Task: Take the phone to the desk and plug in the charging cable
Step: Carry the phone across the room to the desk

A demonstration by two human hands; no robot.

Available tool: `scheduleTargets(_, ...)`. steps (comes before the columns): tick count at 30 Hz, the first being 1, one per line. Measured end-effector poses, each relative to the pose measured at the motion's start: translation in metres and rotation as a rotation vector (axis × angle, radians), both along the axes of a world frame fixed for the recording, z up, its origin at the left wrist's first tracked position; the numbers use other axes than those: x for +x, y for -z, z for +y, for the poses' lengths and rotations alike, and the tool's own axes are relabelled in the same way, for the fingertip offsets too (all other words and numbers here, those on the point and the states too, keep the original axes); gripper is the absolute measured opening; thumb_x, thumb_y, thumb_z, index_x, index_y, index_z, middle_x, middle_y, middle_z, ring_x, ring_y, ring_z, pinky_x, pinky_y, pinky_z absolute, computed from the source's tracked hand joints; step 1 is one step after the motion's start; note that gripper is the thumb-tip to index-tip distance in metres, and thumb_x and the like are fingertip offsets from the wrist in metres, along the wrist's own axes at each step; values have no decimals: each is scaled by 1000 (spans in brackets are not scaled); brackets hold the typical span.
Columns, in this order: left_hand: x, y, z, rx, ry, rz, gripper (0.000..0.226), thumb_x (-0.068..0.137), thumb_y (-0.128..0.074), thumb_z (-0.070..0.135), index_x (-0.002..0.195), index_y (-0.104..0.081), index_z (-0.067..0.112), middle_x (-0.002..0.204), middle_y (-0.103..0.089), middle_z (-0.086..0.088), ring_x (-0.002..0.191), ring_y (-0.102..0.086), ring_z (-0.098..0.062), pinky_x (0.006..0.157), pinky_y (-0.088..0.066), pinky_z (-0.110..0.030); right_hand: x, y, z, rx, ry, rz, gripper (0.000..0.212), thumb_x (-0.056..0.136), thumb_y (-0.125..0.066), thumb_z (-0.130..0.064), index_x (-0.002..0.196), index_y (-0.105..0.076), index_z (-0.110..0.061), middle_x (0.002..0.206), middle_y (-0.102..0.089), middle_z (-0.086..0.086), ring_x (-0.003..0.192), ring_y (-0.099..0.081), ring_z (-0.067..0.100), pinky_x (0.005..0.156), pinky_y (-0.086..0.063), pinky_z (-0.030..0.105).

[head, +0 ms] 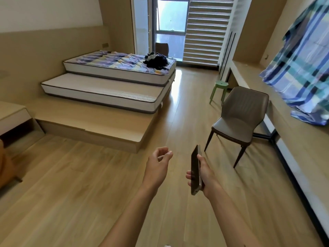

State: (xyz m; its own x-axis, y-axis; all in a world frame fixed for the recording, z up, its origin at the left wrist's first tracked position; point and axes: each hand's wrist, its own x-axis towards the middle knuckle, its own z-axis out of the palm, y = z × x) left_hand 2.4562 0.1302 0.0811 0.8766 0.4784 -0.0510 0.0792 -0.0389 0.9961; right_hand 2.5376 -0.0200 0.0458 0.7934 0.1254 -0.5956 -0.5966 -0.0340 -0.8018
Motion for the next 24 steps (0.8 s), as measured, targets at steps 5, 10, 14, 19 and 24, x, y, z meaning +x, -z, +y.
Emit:
scheduleTargets(5, 117, -17, 47, -28, -50, -24, 21, 90, -58, 44, 111, -60, 38, 111, -64, 18, 108, -59, -1, 82, -48, -21, 125, -16, 40, 21, -37, -21, 73, 91, -48, -65, 133, -52, -6, 113, -69, 27, 92, -68, 35, 80, -57, 45)
scheduleTargets(10, 235, -22, 90, -56, -71, -31, 21, 91, -58, 44, 111, -60, 38, 110, -63, 19, 107, -58, -2, 80, -47, -21, 250, -31, 86, 11, -32, -26, 73, 90, -48, -66, 132, -55, -6, 113, -70, 26, 95, -70, 35, 79, -58, 44)
scheduleTargets(14, 338, -12, 126, -63, -47, -22, 18, 91, -58, 44, 109, -59, 40, 109, -62, 20, 106, -58, -3, 77, -46, -19, 352, -27, 124, 5, -13, -37, 73, 90, -50, -65, 131, -55, -5, 115, -69, 27, 98, -70, 38, 84, -58, 48)
scheduleTargets(19, 479, -8, 180, -73, 28, -41, 16, 92, -58, 42, 109, -58, 40, 111, -62, 19, 107, -57, -1, 79, -46, -19, 479, -22, 176, -1, 36, -47, 75, 90, -48, -66, 134, -51, -5, 109, -69, 24, 94, -70, 36, 78, -58, 45)
scheduleTargets(24, 605, -21, 225, -45, 90, -33, 24, 92, -57, 44, 115, -58, 36, 113, -62, 17, 110, -57, -2, 80, -46, -18, 594, -24, 216, 17, 101, -38, 74, 89, -50, -66, 129, -52, -4, 95, -68, 22, 79, -68, 31, 61, -57, 37)
